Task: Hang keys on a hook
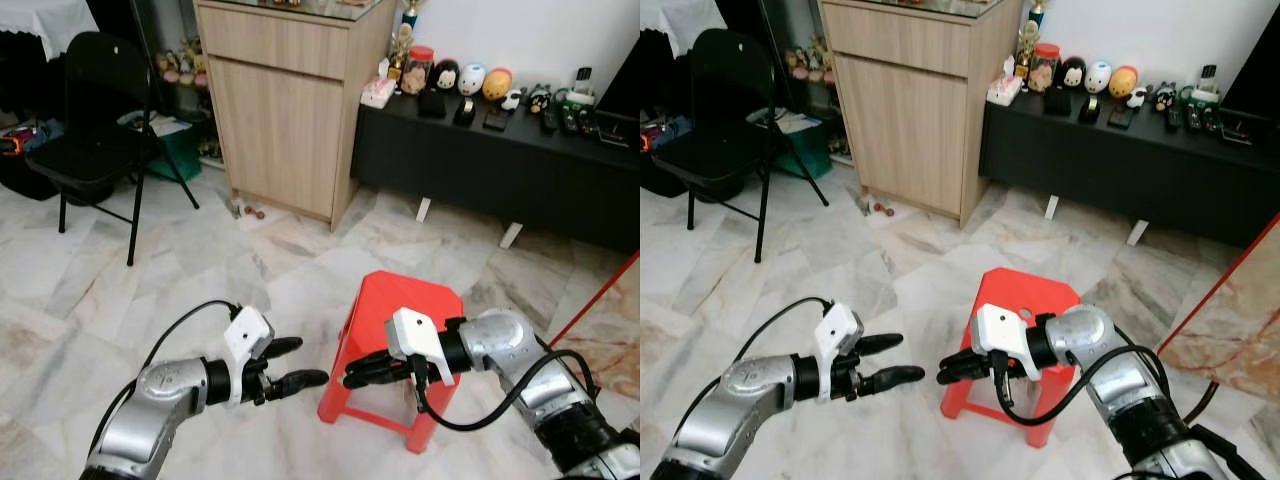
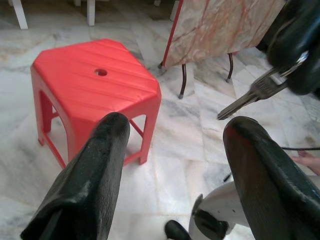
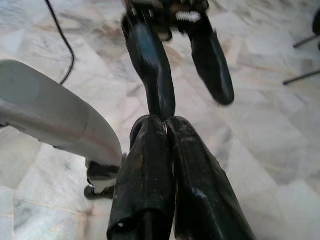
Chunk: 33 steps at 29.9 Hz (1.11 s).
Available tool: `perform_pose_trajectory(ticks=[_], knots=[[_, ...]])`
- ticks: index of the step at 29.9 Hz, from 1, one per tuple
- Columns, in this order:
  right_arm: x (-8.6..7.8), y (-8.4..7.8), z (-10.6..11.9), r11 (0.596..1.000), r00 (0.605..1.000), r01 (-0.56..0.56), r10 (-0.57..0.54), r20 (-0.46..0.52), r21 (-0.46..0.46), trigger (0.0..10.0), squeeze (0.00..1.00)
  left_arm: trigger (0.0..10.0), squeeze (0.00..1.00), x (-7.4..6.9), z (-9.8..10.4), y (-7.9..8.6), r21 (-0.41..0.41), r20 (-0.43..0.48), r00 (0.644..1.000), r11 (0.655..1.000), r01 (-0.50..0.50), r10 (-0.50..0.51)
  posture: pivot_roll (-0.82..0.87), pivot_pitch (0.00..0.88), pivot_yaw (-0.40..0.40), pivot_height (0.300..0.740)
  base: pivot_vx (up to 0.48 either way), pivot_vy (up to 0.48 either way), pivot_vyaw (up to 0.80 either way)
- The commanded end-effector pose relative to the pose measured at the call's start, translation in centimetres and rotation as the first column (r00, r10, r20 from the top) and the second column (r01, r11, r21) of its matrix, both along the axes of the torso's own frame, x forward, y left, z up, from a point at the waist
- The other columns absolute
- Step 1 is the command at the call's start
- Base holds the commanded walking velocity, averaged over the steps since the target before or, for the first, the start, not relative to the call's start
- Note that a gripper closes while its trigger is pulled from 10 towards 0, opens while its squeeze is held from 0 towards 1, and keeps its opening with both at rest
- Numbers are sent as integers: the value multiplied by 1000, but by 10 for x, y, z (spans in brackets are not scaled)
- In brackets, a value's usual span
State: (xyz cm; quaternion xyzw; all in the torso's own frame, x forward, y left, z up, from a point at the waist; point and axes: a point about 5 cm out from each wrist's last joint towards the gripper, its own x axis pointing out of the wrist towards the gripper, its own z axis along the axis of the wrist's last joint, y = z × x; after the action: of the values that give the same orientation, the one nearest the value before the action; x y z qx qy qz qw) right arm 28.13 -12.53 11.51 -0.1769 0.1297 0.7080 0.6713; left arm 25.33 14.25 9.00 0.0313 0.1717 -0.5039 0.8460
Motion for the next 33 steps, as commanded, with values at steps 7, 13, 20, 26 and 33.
perform_pose_trajectory(ticks=[7,13,20,26,33], knots=[[7,5,7,1000,999,17,-17,31,3,10000,0,10000,0,-5,1,0,93,36,999,996,16,-19,66,0,-80,740,0,0,0],[6,6,4,1000,999,29,-30,28,4,10000,0,10000,0,-7,-2,-3,123,43,999,992,11,-17,64,0,-78,740,0,0,0],[12,8,3,997,997,70,-70,32,10,10000,0,10000,580,-6,-2,-6,134,61,998,991,-18,10,63,0,-76,740,0,0,0],[10,10,-4,997,997,72,-72,12,4,10000,0,10000,1000,-2,2,-9,107,78,996,993,-39,31,62,0,-76,740,0,0,0],[11,10,-4,997,997,73,-73,9,1,10000,0,10000,1000,0,5,-11,73,83,995,996,-53,47,63,0,-79,740,0,0,0]])
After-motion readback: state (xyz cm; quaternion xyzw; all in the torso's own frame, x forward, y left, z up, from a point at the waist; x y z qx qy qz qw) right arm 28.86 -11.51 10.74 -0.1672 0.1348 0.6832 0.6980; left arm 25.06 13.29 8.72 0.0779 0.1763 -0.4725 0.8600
